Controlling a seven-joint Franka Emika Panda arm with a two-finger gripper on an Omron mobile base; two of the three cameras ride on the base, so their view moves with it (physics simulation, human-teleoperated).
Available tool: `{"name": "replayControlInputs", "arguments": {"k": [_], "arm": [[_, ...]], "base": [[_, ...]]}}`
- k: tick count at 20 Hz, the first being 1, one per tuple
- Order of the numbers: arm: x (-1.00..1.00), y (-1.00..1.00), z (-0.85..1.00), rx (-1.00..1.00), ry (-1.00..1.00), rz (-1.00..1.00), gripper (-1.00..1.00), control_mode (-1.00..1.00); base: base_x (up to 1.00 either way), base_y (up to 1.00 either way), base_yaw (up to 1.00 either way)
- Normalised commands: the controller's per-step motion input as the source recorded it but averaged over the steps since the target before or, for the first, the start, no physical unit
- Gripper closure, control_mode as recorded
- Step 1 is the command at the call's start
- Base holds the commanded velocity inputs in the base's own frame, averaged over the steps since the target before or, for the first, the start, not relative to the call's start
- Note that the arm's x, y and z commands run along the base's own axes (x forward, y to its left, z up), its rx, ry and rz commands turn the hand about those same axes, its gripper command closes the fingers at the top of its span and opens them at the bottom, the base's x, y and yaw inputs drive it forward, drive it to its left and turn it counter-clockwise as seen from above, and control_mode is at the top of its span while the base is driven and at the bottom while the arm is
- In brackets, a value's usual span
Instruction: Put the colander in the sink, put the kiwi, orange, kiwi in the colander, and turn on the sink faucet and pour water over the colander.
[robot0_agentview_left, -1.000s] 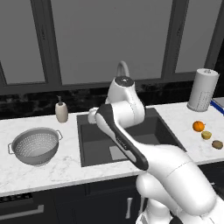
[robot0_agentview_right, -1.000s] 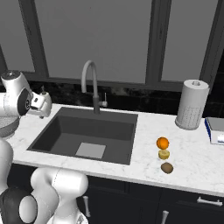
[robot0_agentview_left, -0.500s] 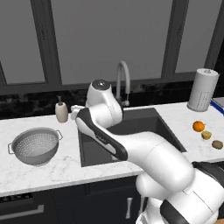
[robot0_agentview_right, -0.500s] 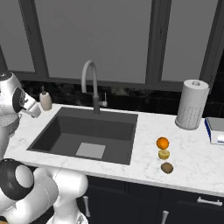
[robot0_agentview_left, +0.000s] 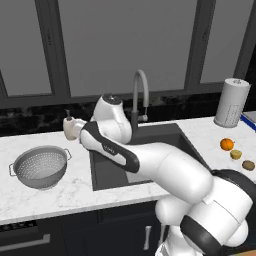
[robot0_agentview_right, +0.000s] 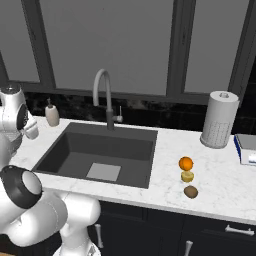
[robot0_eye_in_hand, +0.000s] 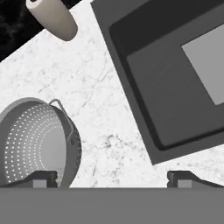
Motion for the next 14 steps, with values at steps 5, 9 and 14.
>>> {"name": "replayControlInputs", "arguments": {"k": [5,9,14], "arm": [[0.02,0.49,-0.11,0.00,0.09,0.00,-1.00,-1.00],[0.01,0.44,-0.13,-0.04,0.16,0.00,-1.00,-1.00],[0.03,0.28,-0.23,-0.02,0.20,0.00,-1.00,-1.00]], "base": [[0.00,0.00,0.00],[0.00,0.00,0.00],[0.00,0.00,0.00]]}}
